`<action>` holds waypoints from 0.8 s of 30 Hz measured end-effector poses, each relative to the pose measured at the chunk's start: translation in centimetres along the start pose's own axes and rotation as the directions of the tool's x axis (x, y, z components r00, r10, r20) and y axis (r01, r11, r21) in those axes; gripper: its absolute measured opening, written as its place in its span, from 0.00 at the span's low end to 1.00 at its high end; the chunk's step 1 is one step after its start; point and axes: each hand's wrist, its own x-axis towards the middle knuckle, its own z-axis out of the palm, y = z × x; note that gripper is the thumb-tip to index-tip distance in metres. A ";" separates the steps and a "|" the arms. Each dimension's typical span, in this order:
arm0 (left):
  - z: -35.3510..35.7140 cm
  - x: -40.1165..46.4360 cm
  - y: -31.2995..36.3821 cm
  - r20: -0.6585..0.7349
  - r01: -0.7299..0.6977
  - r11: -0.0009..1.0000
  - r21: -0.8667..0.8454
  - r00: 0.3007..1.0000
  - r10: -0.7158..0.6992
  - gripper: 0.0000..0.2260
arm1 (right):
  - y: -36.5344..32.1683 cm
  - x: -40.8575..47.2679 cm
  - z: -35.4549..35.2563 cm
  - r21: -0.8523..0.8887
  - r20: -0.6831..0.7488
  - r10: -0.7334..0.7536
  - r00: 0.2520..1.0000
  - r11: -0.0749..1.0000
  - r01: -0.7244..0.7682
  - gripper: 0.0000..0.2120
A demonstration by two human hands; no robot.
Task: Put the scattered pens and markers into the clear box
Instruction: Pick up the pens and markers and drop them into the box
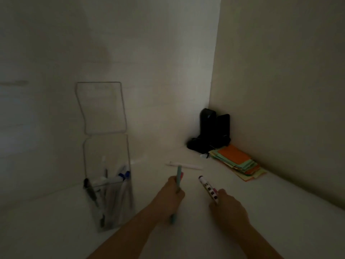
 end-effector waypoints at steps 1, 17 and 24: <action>-0.8 -1.1 0.6 0.013 -0.059 0.991 -0.118 0.998 0.061 0.19 | 0.2 0.0 -0.3 0.057 0.005 0.008 1.000 0.998 -0.008 0.13; -17.6 -7.6 3.3 -0.520 -0.486 0.805 -0.341 0.810 0.269 0.15 | -17.9 -8.1 -5.8 0.889 -0.130 -0.349 0.928 0.373 0.265 0.08; -16.5 -7.1 1.2 -0.387 -0.303 0.912 -0.276 0.904 0.183 0.13 | -22.3 -7.8 -6.1 0.899 -0.174 -0.345 0.922 0.326 0.292 0.08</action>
